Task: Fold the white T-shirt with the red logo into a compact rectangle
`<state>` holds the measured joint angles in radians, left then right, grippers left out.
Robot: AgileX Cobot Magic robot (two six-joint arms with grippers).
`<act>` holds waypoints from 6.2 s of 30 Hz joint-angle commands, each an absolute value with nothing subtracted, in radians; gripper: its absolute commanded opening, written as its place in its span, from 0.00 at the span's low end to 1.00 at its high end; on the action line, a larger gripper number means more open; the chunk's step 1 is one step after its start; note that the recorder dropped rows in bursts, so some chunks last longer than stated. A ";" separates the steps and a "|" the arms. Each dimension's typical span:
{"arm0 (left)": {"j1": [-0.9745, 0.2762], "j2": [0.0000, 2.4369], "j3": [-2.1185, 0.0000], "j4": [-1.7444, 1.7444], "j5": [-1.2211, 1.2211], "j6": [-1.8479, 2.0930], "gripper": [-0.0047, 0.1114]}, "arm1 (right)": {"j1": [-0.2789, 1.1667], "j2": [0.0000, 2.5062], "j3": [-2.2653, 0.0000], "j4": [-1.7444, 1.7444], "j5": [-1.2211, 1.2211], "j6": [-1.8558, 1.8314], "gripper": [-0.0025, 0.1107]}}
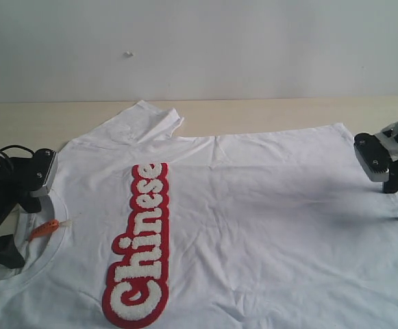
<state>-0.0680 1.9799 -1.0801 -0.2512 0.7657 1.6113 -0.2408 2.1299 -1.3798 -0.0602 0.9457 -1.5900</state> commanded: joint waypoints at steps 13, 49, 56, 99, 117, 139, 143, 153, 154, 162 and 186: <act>-0.070 2.018 -1.062 -0.251 0.749 1.585 0.94 | -0.245 2.185 -1.383 -0.059 0.856 -1.568 0.66; -0.070 2.048 -1.062 -0.246 0.747 1.546 0.64 | -0.245 2.188 -1.383 -0.062 0.961 -1.602 0.02; -0.070 2.048 -1.062 -0.174 0.866 1.548 0.04 | -0.245 2.188 -1.383 -0.062 0.961 -1.602 0.02; -0.070 1.476 -1.062 0.056 0.644 0.981 0.04 | -0.245 1.657 -1.383 0.362 1.083 -1.541 0.02; -0.070 1.098 -1.062 0.172 0.732 0.684 0.04 | -0.245 1.298 -1.383 0.392 1.147 -1.379 0.02; -0.070 0.765 -1.062 0.329 0.744 0.242 0.04 | -0.245 1.070 -1.293 0.673 1.126 -1.201 0.02; -0.070 0.795 -1.065 0.236 0.858 0.328 0.04 | -0.228 1.057 -1.218 0.660 1.161 -1.201 0.02; -0.070 0.953 -1.065 -0.045 1.023 0.573 0.04 | -0.140 1.107 -1.193 0.418 1.221 -1.098 0.02; -0.070 0.974 -1.065 -0.045 1.024 0.580 0.04 | -0.140 1.123 -1.193 0.418 1.221 -1.098 0.02; -0.070 1.180 -1.065 -0.045 0.879 0.670 0.04 | -0.140 1.341 -1.193 0.431 1.158 -1.108 0.02; -0.046 1.871 -1.065 0.104 0.012 0.733 0.04 | -0.140 1.992 -1.193 0.406 0.108 -1.372 0.02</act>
<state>-0.0629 1.8303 -1.0622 0.0895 0.1156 0.7321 -0.1408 1.9609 -1.1950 0.4083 0.2421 -1.3373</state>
